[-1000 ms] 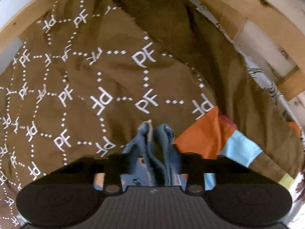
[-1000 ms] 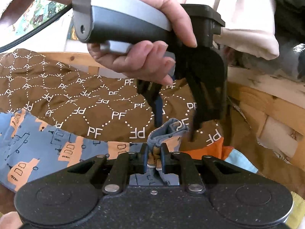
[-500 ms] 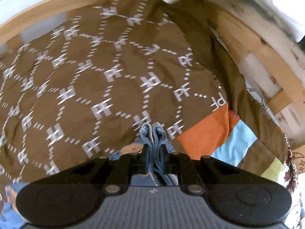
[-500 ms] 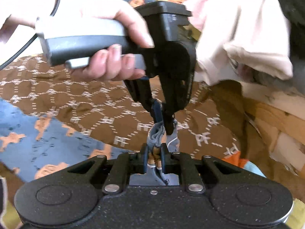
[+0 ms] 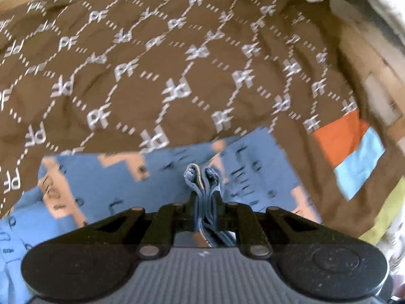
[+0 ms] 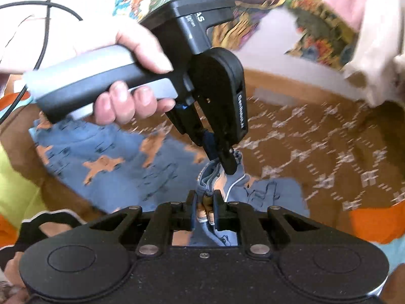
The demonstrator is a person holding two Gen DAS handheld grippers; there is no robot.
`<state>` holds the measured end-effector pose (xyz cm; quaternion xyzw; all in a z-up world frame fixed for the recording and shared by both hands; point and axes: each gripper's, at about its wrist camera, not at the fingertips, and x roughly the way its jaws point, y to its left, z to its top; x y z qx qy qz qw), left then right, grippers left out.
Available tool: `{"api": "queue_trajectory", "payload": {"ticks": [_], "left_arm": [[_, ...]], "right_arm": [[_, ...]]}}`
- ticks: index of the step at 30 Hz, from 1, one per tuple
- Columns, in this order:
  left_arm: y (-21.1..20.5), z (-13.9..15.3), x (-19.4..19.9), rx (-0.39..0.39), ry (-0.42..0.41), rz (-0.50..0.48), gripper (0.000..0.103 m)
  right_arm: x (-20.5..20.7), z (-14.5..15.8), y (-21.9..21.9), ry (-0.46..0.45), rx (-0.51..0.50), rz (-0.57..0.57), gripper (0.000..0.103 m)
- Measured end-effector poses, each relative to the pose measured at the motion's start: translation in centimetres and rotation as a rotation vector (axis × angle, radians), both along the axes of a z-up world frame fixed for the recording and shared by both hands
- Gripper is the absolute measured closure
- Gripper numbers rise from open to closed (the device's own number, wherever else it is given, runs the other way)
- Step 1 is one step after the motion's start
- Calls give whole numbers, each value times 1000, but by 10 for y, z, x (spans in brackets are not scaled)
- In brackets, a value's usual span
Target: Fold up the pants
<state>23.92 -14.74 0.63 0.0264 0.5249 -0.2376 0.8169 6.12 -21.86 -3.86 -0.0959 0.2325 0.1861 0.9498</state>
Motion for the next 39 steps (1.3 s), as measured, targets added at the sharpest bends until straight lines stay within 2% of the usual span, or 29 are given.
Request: {"api": "queue_trajectory", "payload": {"ticks": [3, 7, 12, 17, 25, 33, 39], "left_arm": [[14, -14, -1, -24, 15, 16, 91], [29, -23, -3, -98, 23, 44, 91], [40, -25, -10, -164, -23, 40, 92], [57, -20, -18, -189, -51, 25, 93], [97, -12, -24, -188, -57, 46, 93], [137, -11, -21, -173, -26, 113, 93], [149, -15, -21, -145, -8, 132, 93]], "right_arm": [[4, -10, 10, 33, -26, 26, 90], [9, -15, 13, 58, -22, 31, 90], [9, -15, 16, 44, -28, 28, 90], [4, -6, 20, 15, -33, 44, 90], [7, 8, 43, 14, -9, 123, 90], [24, 11, 73, 90, 64, 221, 90], [29, 7, 90, 137, 78, 273, 90]]}}
